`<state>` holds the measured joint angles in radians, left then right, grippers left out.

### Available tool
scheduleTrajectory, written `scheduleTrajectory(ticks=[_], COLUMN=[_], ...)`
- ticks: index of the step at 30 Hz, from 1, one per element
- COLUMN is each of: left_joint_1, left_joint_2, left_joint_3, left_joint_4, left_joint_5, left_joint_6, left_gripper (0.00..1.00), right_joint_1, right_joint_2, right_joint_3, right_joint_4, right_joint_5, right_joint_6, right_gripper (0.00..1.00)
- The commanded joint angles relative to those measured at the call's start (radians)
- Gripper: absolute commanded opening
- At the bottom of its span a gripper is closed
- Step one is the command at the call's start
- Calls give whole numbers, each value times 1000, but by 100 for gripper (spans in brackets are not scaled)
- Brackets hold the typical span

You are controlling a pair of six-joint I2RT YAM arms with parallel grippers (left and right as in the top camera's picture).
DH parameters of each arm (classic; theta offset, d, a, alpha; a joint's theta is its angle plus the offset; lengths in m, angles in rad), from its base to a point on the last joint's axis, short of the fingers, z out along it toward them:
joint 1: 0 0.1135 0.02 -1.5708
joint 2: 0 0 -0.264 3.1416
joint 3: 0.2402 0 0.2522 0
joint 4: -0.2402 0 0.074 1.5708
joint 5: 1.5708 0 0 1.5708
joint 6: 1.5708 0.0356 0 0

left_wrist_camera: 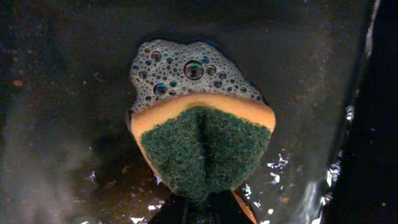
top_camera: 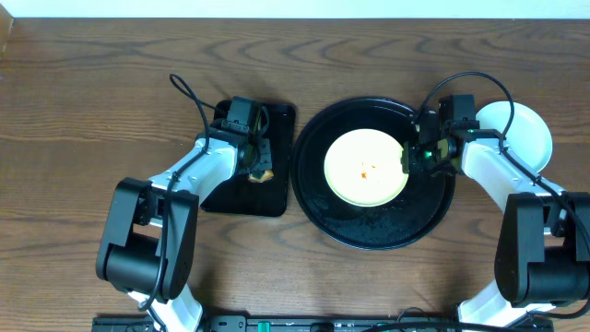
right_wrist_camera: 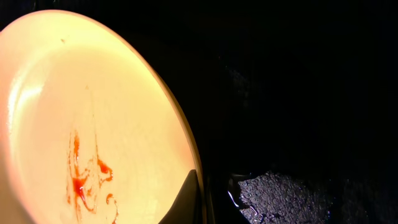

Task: Clean dirty plates on tray and stack at the side
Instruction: 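Lift the sponge out of the black tray with the left gripper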

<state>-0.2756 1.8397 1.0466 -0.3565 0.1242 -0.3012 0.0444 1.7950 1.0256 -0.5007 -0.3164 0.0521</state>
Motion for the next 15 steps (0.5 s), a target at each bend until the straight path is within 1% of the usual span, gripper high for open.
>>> scheduleTrajectory(ticks=[1, 3, 4, 5, 6, 7, 8, 10, 11, 15], left_joint_1=[4, 4, 5, 4, 5, 4, 4, 4, 4, 4], left_joint_2=[-44, -84, -97, -105, -106, -105, -101, -95, -94, -89], left_joint_3=[18, 19, 18, 18, 18, 17, 10, -2, -5, -9], left_joint_4=[2, 2, -2, -6, -10, -17, -21, -29, -34, -35], left_joint_5=[-47, -53, -70, -85, -88, -87, -87, -86, -87, -87], left_joint_6=[124, 172, 175, 174, 176, 177, 177, 177, 177, 177], left_gripper=[7, 8, 10, 23, 31, 35, 42, 57, 60, 61], right_joint_1=[8, 8, 8, 8, 8, 8, 8, 8, 8, 8], right_joint_2=[-5, -5, -5, -5, -5, -5, -5, -5, -5, -5], right_joint_3=[7, 8, 7, 8, 8, 7, 8, 8, 7, 7], right_joint_4=[0, -1, -1, -1, -1, -1, -1, -2, -2, 0], right_joint_5=[2, 2, 2, 2, 2, 2, 2, 2, 2, 2], right_joint_6=[-16, -16, -16, -16, -16, -16, -16, -16, -16, -16], right_gripper=[1, 1, 1, 1, 1, 1, 1, 1, 1, 1])
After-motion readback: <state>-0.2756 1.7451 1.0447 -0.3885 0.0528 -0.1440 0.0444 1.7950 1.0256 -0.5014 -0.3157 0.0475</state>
